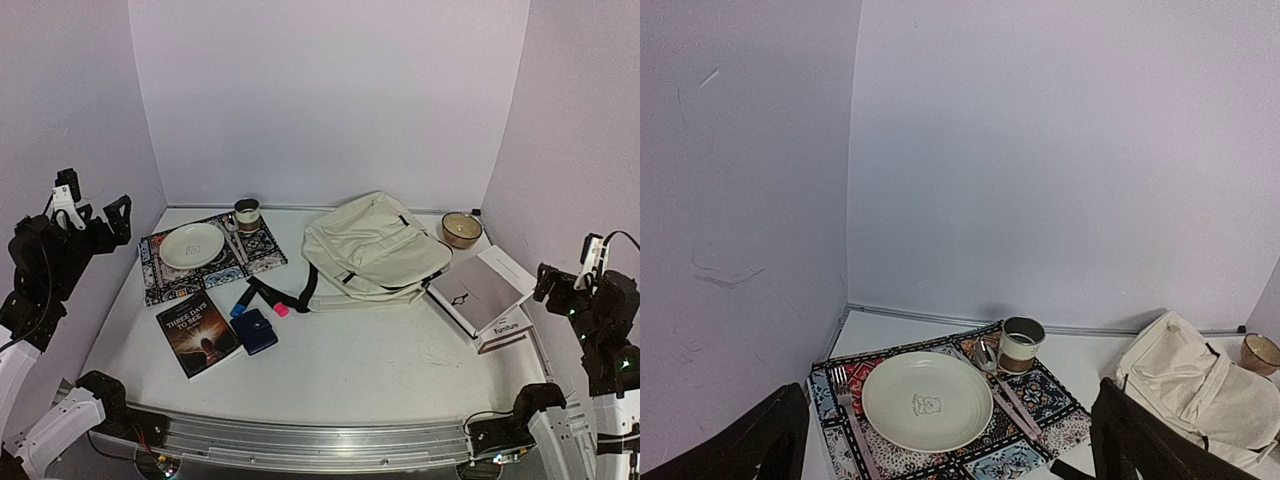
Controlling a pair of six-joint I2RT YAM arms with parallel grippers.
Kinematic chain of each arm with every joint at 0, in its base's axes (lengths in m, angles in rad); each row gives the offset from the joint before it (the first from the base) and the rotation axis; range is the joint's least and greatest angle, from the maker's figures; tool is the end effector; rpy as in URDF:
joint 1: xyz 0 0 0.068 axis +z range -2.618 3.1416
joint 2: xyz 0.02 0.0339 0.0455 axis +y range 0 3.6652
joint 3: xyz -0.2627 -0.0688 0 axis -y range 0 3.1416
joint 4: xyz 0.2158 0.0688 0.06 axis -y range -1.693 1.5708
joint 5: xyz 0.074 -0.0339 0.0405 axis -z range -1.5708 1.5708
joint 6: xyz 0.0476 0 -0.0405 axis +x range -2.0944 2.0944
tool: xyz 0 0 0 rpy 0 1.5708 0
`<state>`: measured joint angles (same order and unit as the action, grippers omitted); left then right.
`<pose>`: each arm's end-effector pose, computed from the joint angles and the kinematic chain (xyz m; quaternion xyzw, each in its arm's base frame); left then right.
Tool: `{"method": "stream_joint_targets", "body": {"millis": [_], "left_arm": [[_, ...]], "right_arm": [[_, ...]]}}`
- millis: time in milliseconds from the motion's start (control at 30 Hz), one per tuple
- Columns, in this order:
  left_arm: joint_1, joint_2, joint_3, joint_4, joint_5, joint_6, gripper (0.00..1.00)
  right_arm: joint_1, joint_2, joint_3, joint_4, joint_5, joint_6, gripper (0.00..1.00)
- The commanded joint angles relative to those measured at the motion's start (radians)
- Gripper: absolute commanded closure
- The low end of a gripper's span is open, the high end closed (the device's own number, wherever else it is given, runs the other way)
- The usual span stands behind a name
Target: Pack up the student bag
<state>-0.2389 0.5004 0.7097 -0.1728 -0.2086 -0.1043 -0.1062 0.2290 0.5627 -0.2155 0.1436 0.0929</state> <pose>0.1079 -0.0161 0.3475 -0.0284 0.6938 -0.0511 0.7178 0.0676 -0.0141 0.3148 0.1192 0.6538 -0.0526 0.7454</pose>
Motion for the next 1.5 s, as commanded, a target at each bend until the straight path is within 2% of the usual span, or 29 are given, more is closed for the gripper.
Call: {"method": "stream_joint_targets", "body": {"millis": [0, 167, 367, 533, 700, 767, 900, 967, 1167, 1367, 1467], "left_arm": [[0.006, -0.013, 0.000, 0.048, 0.027, -0.002, 0.01], [0.008, -0.003, 0.003, 0.046, 0.049, -0.003, 0.00], [0.008, 0.018, 0.020, 0.055, 0.214, -0.021, 0.01], [0.008, 0.115, 0.075, 0.013, 0.356, -0.057, 0.00], [0.008, 0.229, 0.113, -0.065, 0.366, -0.134, 0.01], [0.008, 0.284, 0.130, -0.095, 0.372, -0.155, 0.01], [0.007, 0.369, 0.159, -0.145, 0.372, -0.160, 0.01], [0.007, 0.392, 0.161, -0.156, 0.374, -0.154, 0.01], [0.008, 0.432, 0.137, -0.183, 0.357, -0.125, 0.01], [0.016, 0.469, 0.152, -0.209, 0.336, -0.095, 0.01], [0.028, 0.471, 0.150, -0.210, 0.353, -0.081, 0.01]], "right_arm": [[-0.003, 0.039, 0.050, 0.022, -0.073, -0.008, 0.02], [-0.003, 0.102, 0.090, -0.009, -0.175, -0.003, 0.02], [-0.003, 0.244, 0.160, -0.054, -0.333, 0.020, 0.02], [-0.001, 0.389, 0.184, -0.024, -0.489, 0.073, 0.02], [0.020, 0.519, 0.189, 0.043, -0.557, 0.110, 0.02], [0.098, 0.578, 0.189, 0.068, -0.498, 0.110, 0.02], [0.409, 0.744, 0.238, 0.084, -0.238, 0.038, 0.02], [0.482, 0.845, 0.277, 0.086, -0.209, 0.015, 0.02], [0.556, 1.044, 0.361, 0.110, -0.174, -0.087, 0.02], [0.599, 1.235, 0.509, 0.025, -0.135, -0.347, 0.02], [0.603, 1.318, 0.571, -0.007, -0.102, -0.427, 0.02]]}}
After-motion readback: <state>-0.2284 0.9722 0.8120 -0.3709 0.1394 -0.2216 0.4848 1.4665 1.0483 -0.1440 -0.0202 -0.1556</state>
